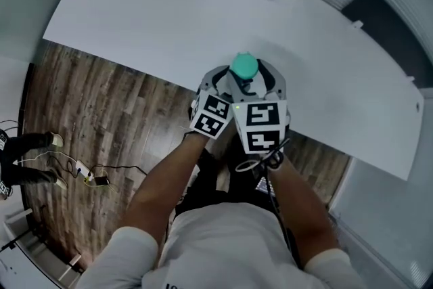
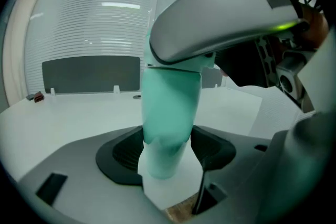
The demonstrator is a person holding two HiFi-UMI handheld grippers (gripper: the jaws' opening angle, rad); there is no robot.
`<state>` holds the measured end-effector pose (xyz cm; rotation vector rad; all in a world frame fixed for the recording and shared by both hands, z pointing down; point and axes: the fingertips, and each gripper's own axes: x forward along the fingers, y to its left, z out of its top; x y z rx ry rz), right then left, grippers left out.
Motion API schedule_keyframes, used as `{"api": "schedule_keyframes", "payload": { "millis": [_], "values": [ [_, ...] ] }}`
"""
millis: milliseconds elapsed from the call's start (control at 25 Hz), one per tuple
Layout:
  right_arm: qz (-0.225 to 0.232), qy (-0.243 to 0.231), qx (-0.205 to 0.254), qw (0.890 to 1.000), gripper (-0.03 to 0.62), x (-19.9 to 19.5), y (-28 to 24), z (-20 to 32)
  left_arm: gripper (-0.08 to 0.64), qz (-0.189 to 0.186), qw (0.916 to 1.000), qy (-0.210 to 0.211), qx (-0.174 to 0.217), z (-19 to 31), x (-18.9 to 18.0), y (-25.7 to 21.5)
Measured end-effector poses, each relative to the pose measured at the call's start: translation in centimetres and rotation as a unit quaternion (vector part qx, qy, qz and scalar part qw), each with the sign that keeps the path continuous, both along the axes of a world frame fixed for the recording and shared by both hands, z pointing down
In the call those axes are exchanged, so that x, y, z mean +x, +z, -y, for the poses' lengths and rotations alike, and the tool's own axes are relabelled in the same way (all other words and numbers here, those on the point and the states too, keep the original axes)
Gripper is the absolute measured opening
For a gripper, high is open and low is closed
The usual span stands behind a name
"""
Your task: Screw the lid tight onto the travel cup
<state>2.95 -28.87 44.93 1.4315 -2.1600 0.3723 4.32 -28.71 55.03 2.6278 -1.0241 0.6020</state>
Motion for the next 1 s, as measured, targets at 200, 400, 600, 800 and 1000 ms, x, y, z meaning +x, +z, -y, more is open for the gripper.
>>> {"api": "schedule_keyframes", "payload": {
  "millis": [200,400,600,800,1000],
  "values": [
    [0.006,-0.022,-0.008,1.000,0.288,0.26,0.00,-0.08,0.304,0.001,0.9992,0.040,0.002,-0.38,0.21,0.02],
    [-0.002,-0.095,-0.027,0.995,0.288,-0.33,0.12,-0.03,0.307,0.019,0.9876,0.155,0.004,-0.25,0.30,0.02],
    [-0.003,-0.098,-0.027,0.995,0.288,-0.04,0.49,0.16,0.308,0.011,0.9892,0.146,-0.003,-0.13,0.57,0.02],
    [-0.009,-0.042,-0.019,0.999,0.288,-0.08,0.13,0.04,0.305,-0.001,0.9983,0.059,0.002,-0.01,0.16,0.08],
    [-0.009,-0.014,-0.005,1.000,0.288,-0.05,-0.01,0.03,0.299,0.007,0.9999,-0.008,-0.004,-0.14,-0.24,0.44]
  ]
}}
